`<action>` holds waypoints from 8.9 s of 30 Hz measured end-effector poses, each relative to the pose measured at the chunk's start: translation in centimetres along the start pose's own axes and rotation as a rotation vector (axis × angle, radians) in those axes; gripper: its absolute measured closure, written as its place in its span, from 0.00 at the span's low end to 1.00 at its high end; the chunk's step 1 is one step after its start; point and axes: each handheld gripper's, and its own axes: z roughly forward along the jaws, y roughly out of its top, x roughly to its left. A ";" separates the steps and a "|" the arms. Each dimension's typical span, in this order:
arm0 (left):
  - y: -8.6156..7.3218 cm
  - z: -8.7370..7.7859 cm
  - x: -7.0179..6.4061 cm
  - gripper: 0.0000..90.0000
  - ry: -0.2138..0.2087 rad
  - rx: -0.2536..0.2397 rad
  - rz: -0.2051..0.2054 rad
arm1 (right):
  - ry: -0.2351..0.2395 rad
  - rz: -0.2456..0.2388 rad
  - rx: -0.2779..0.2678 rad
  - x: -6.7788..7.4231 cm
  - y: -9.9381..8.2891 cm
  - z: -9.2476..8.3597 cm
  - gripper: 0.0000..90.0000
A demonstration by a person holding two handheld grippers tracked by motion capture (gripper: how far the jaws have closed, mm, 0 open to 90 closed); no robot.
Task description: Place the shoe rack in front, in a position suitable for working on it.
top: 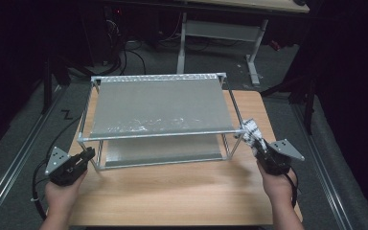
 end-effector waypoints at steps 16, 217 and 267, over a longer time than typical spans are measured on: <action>0.0 0.0 0.0 0.89 0.001 -0.001 -0.004 | 0.079 -0.073 -0.026 3.1 -0.3 -0.7 0.85; 1.6 5.8 -16.9 0.48 -0.248 0.070 0.049 | 0.262 -0.095 0.099 6.9 -3.1 2.1 0.86; 3.6 8.9 -29.6 0.90 -0.532 0.034 0.255 | 0.219 -0.114 0.122 4.1 -3.9 4.1 0.86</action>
